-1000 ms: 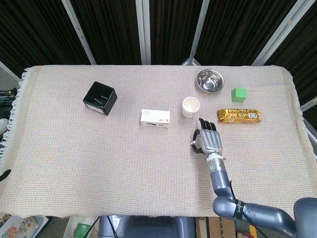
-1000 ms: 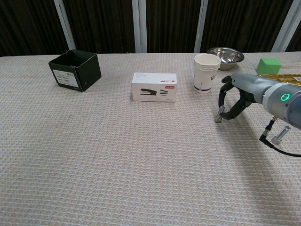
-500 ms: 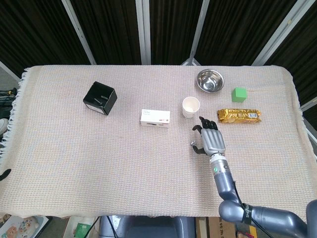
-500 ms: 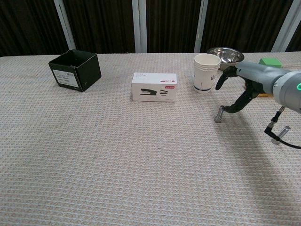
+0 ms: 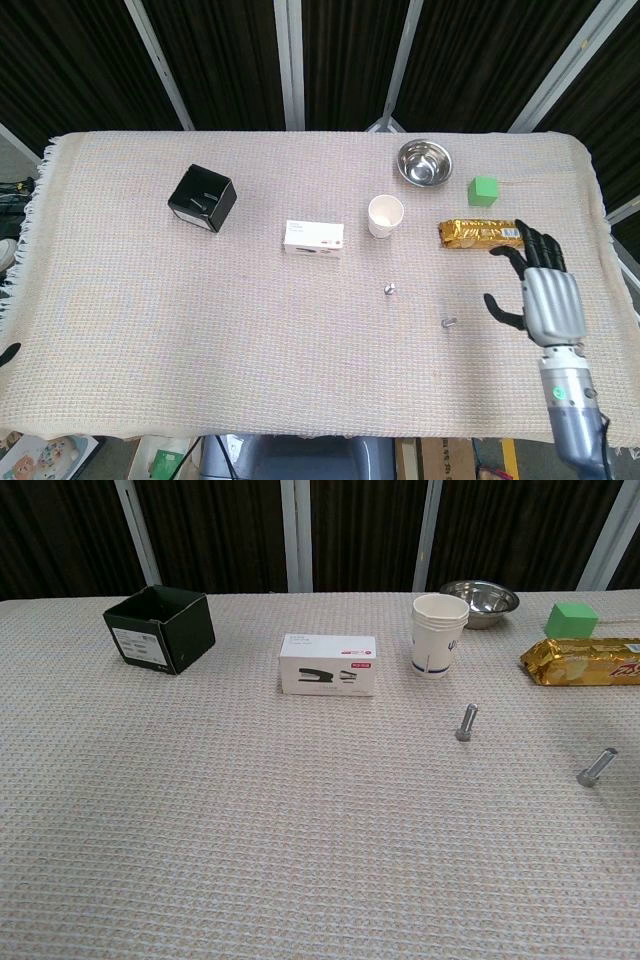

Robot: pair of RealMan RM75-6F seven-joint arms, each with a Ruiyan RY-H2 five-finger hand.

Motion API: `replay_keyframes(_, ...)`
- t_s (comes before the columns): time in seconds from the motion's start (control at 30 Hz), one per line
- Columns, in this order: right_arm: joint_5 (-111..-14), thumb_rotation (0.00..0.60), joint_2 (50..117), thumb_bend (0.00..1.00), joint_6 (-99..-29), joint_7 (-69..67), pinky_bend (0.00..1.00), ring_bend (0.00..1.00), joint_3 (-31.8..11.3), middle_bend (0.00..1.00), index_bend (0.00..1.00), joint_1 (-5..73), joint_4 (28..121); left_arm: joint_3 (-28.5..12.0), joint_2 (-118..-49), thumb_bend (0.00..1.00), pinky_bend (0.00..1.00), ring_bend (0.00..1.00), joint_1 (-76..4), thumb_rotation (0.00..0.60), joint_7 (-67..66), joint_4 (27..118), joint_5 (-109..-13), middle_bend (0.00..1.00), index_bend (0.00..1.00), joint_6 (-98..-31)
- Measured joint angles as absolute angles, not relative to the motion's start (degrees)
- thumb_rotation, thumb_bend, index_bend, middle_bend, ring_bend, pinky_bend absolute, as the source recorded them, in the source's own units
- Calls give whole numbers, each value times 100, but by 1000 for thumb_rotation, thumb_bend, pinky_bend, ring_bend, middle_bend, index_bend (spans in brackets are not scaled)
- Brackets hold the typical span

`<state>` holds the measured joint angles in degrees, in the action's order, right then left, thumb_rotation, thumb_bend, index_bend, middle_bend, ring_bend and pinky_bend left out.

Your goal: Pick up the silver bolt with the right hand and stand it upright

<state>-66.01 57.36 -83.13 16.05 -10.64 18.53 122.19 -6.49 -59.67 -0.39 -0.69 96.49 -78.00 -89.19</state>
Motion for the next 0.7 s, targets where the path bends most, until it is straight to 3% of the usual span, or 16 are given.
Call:
replay_keyframes(0.17,-7708,600,5530,276,-8667,577,0,0,-466,0,221,1112,11576,-628,-5990,43,9,10,-36,600,-138,9665,-7841,104,161,-8939)
replay_keyframes(0.37,-8421,600,5733,256,-8822,-71,0,0,65,0,109,645,10677,-618,-5995,44,9,10,-17,600,-164,9678,-7833,103,119,-8959)
replay_keyframes(0.7,-8600,600,6049,239,-8738,363,0,0,146,0,70,552,9967,-602,-5970,43,9,10,-48,600,-297,9770,-7706,86,109,-8797)
